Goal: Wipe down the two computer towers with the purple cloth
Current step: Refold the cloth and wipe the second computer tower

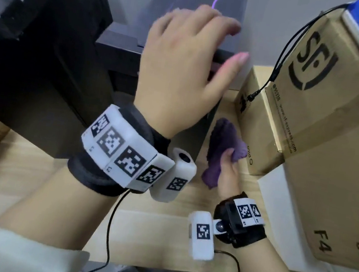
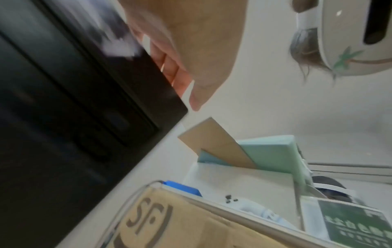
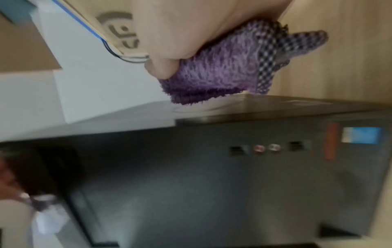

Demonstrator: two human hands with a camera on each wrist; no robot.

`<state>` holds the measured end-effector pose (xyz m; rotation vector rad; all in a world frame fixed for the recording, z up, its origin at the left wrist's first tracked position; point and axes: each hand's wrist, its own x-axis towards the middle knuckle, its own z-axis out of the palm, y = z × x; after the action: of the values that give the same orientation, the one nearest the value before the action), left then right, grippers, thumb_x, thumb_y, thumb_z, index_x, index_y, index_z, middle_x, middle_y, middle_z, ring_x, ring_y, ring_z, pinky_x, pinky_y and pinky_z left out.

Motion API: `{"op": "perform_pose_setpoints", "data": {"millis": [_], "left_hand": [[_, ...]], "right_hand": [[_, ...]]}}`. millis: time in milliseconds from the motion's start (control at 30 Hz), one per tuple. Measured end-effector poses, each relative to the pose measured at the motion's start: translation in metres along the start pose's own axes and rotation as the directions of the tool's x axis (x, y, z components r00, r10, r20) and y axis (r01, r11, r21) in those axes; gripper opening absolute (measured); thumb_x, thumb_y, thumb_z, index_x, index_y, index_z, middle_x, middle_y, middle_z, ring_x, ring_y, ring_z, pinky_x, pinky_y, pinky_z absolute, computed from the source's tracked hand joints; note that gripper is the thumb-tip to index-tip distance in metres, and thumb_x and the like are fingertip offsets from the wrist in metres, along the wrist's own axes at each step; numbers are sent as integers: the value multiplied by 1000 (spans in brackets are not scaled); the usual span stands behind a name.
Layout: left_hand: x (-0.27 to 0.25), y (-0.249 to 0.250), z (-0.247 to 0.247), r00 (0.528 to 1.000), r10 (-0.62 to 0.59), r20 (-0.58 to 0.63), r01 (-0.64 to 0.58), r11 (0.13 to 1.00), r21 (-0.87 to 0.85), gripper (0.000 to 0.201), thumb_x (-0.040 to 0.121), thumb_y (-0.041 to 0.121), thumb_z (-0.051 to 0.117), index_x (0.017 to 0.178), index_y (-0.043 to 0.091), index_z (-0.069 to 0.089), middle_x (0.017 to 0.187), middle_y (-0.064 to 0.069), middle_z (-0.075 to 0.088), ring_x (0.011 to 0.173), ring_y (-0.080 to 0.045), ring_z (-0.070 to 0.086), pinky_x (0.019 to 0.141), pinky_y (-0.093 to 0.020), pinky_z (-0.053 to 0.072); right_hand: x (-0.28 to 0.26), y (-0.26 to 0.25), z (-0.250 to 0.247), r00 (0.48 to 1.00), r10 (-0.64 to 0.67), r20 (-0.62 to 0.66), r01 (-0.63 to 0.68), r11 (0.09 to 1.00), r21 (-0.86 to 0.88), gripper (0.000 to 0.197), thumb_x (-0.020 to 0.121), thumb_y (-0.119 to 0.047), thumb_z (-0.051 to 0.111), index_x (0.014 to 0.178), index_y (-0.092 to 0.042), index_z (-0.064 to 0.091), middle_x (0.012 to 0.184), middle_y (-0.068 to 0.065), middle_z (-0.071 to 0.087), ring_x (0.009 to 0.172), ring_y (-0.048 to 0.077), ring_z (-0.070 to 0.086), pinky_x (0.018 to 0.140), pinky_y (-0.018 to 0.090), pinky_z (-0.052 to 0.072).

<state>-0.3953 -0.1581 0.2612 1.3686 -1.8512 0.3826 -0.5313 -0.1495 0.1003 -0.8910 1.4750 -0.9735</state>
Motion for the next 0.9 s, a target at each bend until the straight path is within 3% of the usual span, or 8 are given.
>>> {"op": "perform_pose_setpoints", "data": {"millis": [100,233,333,433,533,667,800,900], "left_hand": [[-1,7,12,997,10,73,-19,992,121,42,87,55,43,105,24,66,102,4,67,98,-22,60,88,-31,27],[2,-3,12,999,27,46,-32,992,121,27,79,42,51,92,25,68,90,4,67,89,-23,60,77,-30,31],[2,-12,3,997,17,72,-22,997,69,25,78,41,54,93,26,68,91,5,66,87,-21,58,71,-25,26],[0,-30,-11,999,-19,47,19,1000,6,23,76,37,56,92,25,70,90,4,67,84,-20,58,69,-29,36],[-1,-52,-24,997,-72,22,73,995,-69,23,74,32,58,91,23,71,89,1,67,85,-22,59,73,-34,44],[-3,-62,-29,998,-64,5,65,993,-96,22,70,27,60,88,21,72,85,-2,67,80,-25,60,71,-40,47],[-3,-64,-28,999,-54,-4,54,992,-111,22,70,27,60,86,20,73,82,-1,66,77,-24,59,69,-41,47],[-1,-68,-29,997,-74,-7,72,987,-145,21,69,25,60,84,17,73,80,3,61,76,-21,56,69,-42,46]], "right_hand": [[-6,-28,-5,996,-76,-38,81,987,137,48,99,-34,30,140,-10,33,127,2,46,120,11,41,92,14,30],[-13,-39,-1,994,-102,-28,105,944,312,51,96,-39,32,141,-14,33,130,2,46,124,15,42,110,32,31],[-19,-42,8,986,-167,18,154,941,301,54,94,-42,32,140,-14,34,128,-5,46,126,12,42,109,28,32],[-30,-42,26,959,-159,234,110,972,209,104,62,-80,37,141,-13,33,142,-1,41,124,6,39,104,20,29],[-44,-49,57,863,-333,379,323,942,94,133,35,-101,28,140,-20,25,145,-7,30,130,-3,30,110,9,22],[-21,-83,92,716,-603,352,594,791,146,125,57,-95,24,145,-6,18,156,13,15,146,23,13,121,44,10],[31,-99,101,857,-445,259,399,892,212,122,55,-91,43,145,-11,24,151,9,32,140,22,32,117,37,27],[67,-84,99,904,-384,191,354,919,172,126,54,-93,39,148,-14,14,157,2,17,146,14,15,121,33,11]]}}
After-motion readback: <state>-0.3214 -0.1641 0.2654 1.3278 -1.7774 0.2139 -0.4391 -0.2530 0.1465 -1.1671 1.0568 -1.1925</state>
